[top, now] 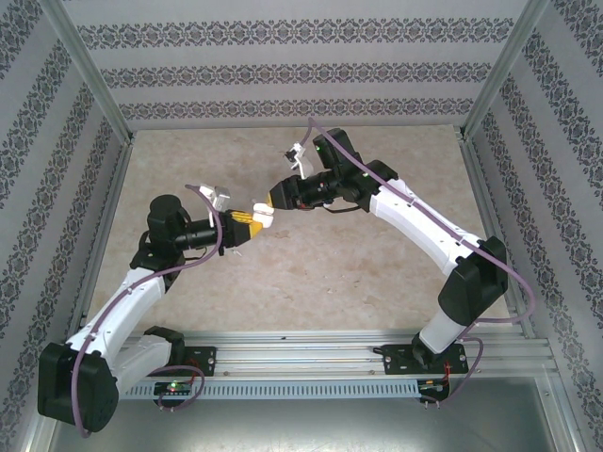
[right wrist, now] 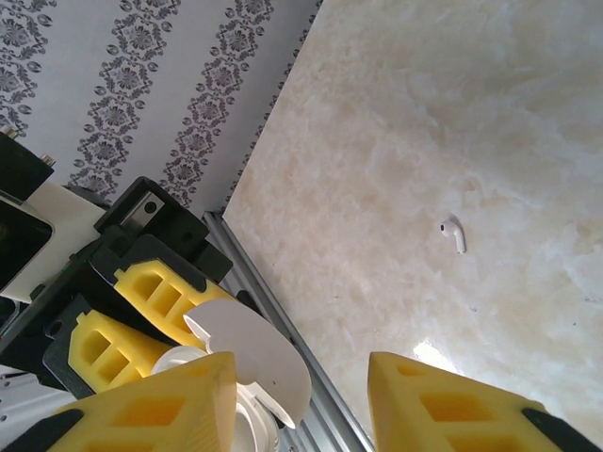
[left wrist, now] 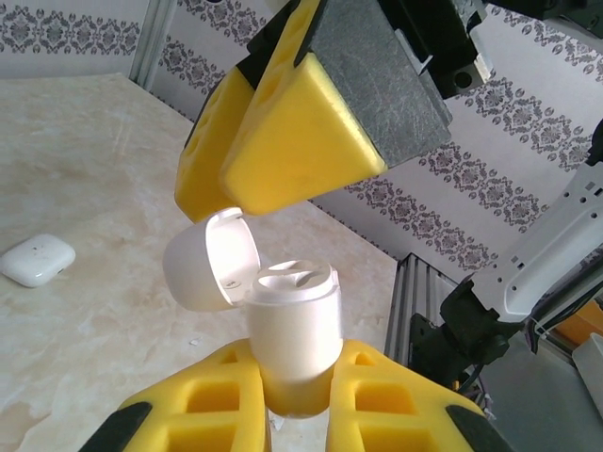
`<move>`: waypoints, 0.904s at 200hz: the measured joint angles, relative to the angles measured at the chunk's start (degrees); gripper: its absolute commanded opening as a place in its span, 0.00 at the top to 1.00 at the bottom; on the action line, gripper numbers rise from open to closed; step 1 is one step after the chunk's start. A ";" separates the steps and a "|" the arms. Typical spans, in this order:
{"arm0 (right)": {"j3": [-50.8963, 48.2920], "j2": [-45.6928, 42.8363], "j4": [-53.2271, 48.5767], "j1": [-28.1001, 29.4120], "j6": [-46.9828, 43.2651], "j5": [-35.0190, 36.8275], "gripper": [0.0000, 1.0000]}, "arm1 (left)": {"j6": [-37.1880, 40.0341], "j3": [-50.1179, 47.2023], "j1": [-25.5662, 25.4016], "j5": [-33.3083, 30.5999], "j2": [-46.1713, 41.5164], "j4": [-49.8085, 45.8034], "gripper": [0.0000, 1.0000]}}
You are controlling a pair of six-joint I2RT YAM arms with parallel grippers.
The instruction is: Insert the wireless bluetooth earbuds into the charging case
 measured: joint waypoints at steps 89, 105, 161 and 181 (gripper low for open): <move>-4.07 -0.76 1.31 1.97 4.66 13.29 0.57 | -5.62 -6.25 9.97 -4.72 -0.70 5.79 1.00; -4.07 0.44 0.68 4.28 4.39 17.42 0.58 | -5.53 -6.34 12.04 -7.45 -1.75 3.43 1.00; 1.75 14.93 -2.01 15.08 2.89 29.62 0.60 | -2.47 -3.74 17.16 -19.91 -2.05 -11.39 1.00; 5.97 21.05 -2.10 17.75 2.60 31.61 0.60 | -0.94 -2.86 18.18 -24.13 -1.01 -15.28 1.00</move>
